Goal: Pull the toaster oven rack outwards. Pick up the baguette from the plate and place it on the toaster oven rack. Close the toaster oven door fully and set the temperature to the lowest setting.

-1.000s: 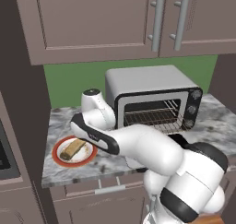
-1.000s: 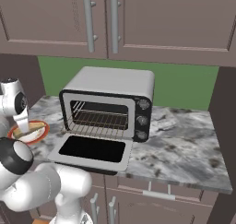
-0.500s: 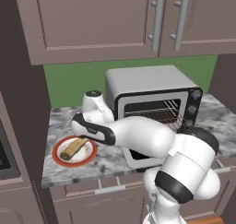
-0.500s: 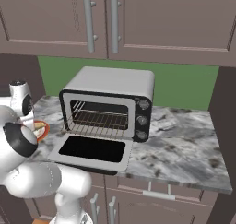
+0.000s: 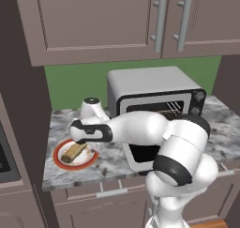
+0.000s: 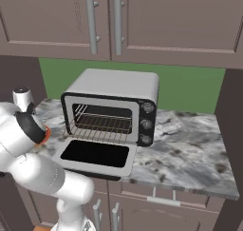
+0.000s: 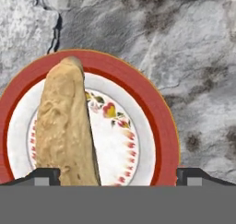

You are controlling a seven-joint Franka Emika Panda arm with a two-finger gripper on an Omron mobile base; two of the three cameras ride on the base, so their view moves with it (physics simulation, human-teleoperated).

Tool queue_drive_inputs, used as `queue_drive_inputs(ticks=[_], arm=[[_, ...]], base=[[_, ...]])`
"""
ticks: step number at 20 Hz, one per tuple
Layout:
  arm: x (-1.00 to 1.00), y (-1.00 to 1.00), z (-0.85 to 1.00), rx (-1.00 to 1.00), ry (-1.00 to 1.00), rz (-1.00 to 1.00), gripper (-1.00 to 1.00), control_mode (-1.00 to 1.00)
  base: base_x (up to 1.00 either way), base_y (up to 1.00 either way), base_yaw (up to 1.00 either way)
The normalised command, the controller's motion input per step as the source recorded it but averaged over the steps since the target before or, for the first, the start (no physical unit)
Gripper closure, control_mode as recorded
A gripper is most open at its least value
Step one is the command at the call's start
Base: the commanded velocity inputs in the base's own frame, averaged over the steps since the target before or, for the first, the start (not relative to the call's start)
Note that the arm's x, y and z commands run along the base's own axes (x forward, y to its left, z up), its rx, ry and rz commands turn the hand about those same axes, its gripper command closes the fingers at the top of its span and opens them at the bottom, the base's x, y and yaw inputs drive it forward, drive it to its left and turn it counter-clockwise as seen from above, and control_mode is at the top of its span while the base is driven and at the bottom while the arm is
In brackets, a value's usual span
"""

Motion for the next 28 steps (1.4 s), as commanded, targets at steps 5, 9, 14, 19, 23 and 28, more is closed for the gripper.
queue_drive_inputs(ticks=[5,9,14,19,23,28], arm=[[0.24,0.17,-0.2,0.03,0.0,0.03,-1.0,-1.0],[0.29,0.11,-0.24,0.04,0.02,0.02,-1.0,-1.0],[0.35,0.2,-0.2,0.04,0.01,0.02,-1.0,-1.0],[0.14,0.13,-0.29,0.01,0.02,0.0,-1.0,-1.0],[0.0,0.0,-0.22,0.0,0.0,0.0,-1.0,-1.0],[-0.1,-0.04,0.0,0.01,-0.06,0.0,-1.0,-1.0]], base=[[0.0,0.0,0.0],[0.0,0.0,0.0],[0.0,0.0,0.0],[0.0,0.0,0.0],[0.0,0.0,0.0],[0.0,0.0,0.0]])
